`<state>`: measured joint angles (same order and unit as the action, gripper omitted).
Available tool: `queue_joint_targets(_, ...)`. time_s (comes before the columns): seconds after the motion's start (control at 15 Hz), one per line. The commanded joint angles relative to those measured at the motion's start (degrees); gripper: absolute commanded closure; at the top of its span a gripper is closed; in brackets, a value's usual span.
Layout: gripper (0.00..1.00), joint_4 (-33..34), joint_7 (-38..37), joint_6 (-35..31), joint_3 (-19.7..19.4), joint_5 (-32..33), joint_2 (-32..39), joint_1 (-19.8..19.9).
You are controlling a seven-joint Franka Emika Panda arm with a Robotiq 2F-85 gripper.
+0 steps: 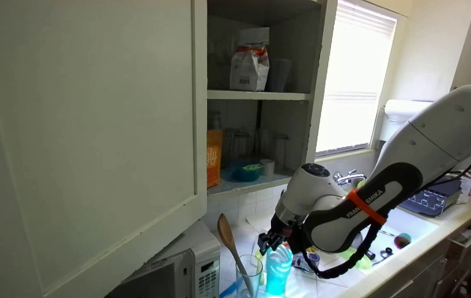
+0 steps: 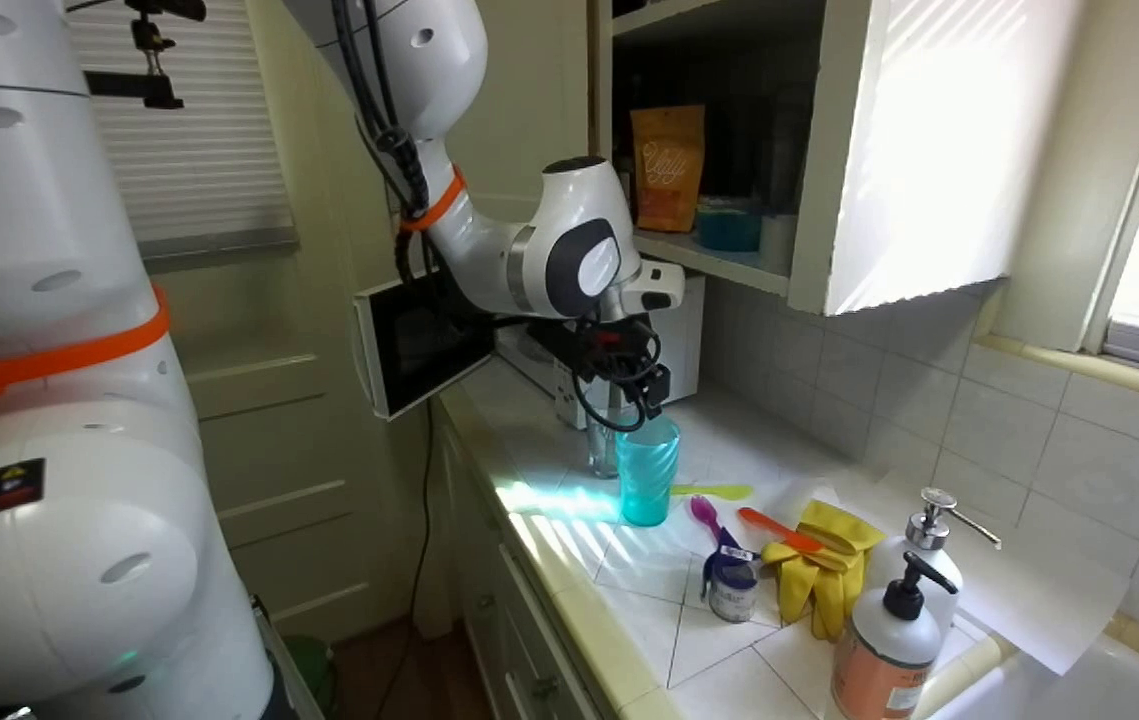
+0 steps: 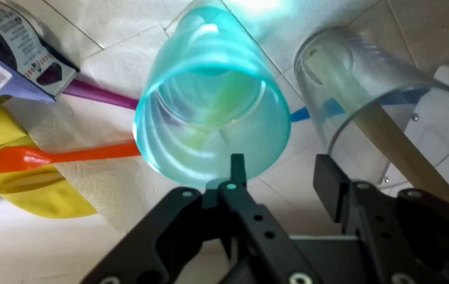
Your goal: Remove the blue cup from the cabinet and put it on the counter.
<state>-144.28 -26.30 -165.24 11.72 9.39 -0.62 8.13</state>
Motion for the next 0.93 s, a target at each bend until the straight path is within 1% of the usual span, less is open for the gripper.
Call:
queue_joint_targets(0.0,0.19,3.51,-0.10,4.80,0.41,-0.85,-3.18,-0.42)
queue_joint_targets(0.07,0.12,4.64,-0.04,6.61,0.59,-1.80,-4.22,-0.60)
queue_joint_targets(0.13,0.04,6.07,0.91,10.27,-2.36,-4.30,-5.70,-4.40)
queue_joint_targets(0.2,0.00,7.53,2.43,14.26,-2.36,-7.68,-7.06,-5.48)
queue_joint_targets(0.33,0.00,10.75,3.36,22.28,-2.74,-11.16,-10.09,-7.53)
queue_joint_targets(0.67,0.00,20.28,2.99,44.21,-2.70,-16.31,-16.30,-11.12)
queue_joint_targets(0.8,0.00,23.69,2.06,53.35,-2.27,-16.06,-17.66,-11.52)
queue_joint_targets(0.87,0.00,24.96,2.71,56.70,-2.36,-16.52,-18.13,-11.83)
